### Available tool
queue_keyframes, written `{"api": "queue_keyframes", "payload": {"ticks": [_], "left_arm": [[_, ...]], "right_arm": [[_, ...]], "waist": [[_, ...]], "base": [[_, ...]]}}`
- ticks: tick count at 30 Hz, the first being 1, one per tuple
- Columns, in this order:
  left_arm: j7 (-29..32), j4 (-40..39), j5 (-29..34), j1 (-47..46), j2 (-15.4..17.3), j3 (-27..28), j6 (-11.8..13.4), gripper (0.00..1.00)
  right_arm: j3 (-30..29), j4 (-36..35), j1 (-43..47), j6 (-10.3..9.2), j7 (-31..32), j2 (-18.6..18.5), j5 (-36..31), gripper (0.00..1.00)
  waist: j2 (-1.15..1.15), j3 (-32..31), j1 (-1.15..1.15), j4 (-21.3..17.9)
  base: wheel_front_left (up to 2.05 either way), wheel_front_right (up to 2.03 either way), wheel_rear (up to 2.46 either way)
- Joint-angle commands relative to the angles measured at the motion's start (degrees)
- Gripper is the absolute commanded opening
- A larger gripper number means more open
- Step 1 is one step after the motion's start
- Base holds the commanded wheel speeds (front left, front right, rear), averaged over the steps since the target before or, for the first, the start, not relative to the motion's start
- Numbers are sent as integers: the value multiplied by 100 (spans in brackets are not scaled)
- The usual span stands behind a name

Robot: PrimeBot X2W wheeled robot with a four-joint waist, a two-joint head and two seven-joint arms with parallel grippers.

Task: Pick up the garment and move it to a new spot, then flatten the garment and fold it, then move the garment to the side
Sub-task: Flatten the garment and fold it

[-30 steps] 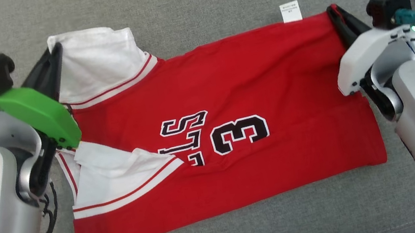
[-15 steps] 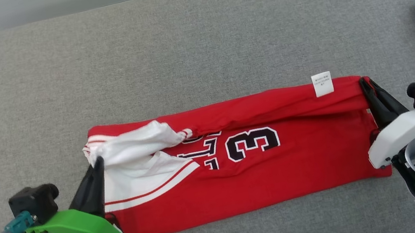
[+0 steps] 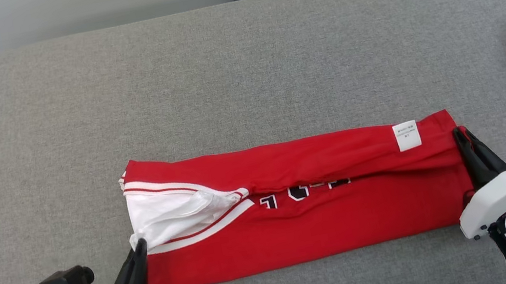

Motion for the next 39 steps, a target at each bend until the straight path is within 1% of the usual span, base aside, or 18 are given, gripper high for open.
{"api": "queue_keyframes", "payload": {"ticks": [1, 4, 5, 6, 7, 8, 14, 17, 22, 26, 27, 30, 31, 35, 37, 39], "left_arm": [[-30, 82, -34, 134, -13, -15, -9, 0], [-114, 223, -53, 189, -54, -35, -45, 0], [-177, 271, -28, 208, -65, -31, -36, 25], [-241, 297, 9, 224, -74, -18, -10, 65], [-330, 322, 42, 240, -95, -1, 15, 100], [-419, 337, 61, 252, -118, 19, 31, 100], [-1010, 243, 165, 216, -288, 237, 236, 100], [-1310, 178, 288, 174, -330, 375, 418, 100], [-1517, 246, 538, 54, -381, 385, 613, 100], [-1587, 352, 667, -57, -455, 361, 674, 100], [-1608, 414, 707, -106, -478, 362, 692, 100], [-1644, 490, 766, -195, -529, 364, 724, 100], [-1666, 526, 770, -242, -535, 400, 708, 100], [-1694, 582, 808, -339, -437, 537, 690, 100], [-1702, 588, 799, -349, -381, 657, 682, 100], [-1712, 583, 801, -345, -349, 713, 692, 100]], "right_arm": [[-17, -16, 92, -6, 4, 8, -34, 0], [-42, 30, 166, -6, -45, 35, -8, 0], [-72, 46, 204, -6, -74, 45, 7, 19], [-105, 59, 229, -6, -99, 59, 10, 45], [-125, 67, 255, -6, -131, 75, 8, 96], [-167, 70, 276, -7, -156, 97, 18, 100], [-450, 15, 475, -6, -316, 212, 31, 100], [-632, -85, 558, -6, -347, 280, -12, 100], [-841, -200, 586, -5, -162, 330, -132, 100], [-746, -133, 404, -5, 216, 332, -225, 100], [-658, -26, 283, -5, 427, 303, -244, 100], [-499, 283, 55, -5, 747, 212, -287, 100], [-437, 532, -92, -5, 927, 153, -299, 100], [-369, 1021, -301, -5, 1202, 26, -333, 100], [-253, 1289, -378, -5, 1374, -18, -233, 100], [-203, 1409, -401, -5, 1466, -33, -152, 100]], "waist": [[0, -36, 0, -7], [0, -75, 0, -12], [0, -91, 0, -11], [0, -104, 0, -11], [0, -119, 0, -11], [0, -130, 0, -8], [0, -217, 0, 14], [0, -265, 0, 10], [0, -323, 0, -5], [0, -320, 0, -18], [0, -303, 0, -20], [0, -267, 0, 16], [0, -252, 0, 60], [0, -226, 0, 168], [0, -226, 0, 220], [0, -232, 0, 240]], "base": [[0, 0, 0], [0, 0, 0], [0, 0, 0], [0, 0, 0], [0, 0, 0], [0, 0, 0], [0, 0, 0], [0, 0, 0], [0, 0, 0], [0, 0, 0], [0, 0, 0], [0, 0, 0], [0, 0, 0], [0, 0, 0], [0, 0, 0], [0, 0, 0]]}}
